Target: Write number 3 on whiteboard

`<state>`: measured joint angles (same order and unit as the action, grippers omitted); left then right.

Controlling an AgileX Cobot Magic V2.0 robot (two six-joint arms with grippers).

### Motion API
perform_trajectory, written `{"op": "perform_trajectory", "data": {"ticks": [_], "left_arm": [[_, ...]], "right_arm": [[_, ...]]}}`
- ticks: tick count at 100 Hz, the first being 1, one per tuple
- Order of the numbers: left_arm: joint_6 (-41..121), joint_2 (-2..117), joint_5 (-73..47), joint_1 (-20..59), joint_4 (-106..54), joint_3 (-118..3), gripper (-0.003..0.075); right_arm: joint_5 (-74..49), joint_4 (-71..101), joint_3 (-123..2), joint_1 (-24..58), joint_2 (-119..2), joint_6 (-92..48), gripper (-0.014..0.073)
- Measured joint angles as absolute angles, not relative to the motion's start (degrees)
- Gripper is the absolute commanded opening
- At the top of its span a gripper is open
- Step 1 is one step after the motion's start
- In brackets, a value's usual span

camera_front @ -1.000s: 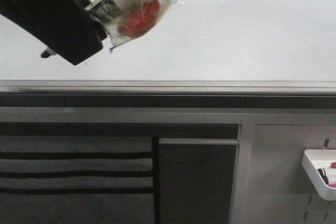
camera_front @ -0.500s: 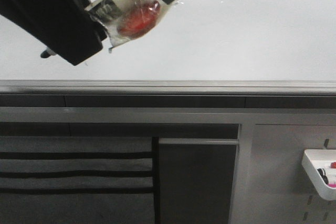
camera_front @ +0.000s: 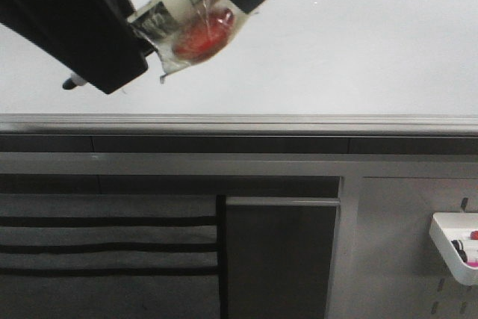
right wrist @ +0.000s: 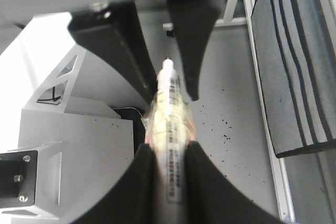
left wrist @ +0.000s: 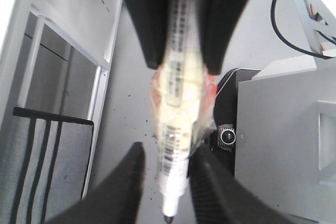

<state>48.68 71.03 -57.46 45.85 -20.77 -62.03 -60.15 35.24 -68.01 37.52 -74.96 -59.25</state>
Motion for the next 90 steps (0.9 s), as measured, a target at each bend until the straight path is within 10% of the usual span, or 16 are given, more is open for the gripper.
{"op": "perform_trajectory", "data": {"ticks": [50,90], "left_arm": [[44.25,63.41,-54.57,39.70,-19.41,-62.16,0.0422],[36.71,46.97,-47.02,24.41,-19.95,-47.86,0.0422]], "right_arm": [[-58.60,21.87,-69.07,35.92,-70.63,-41.67,-0.0008],[-50.23,20.72,-55.82,17.96,-55.81,-24.65,-0.0008]]}}
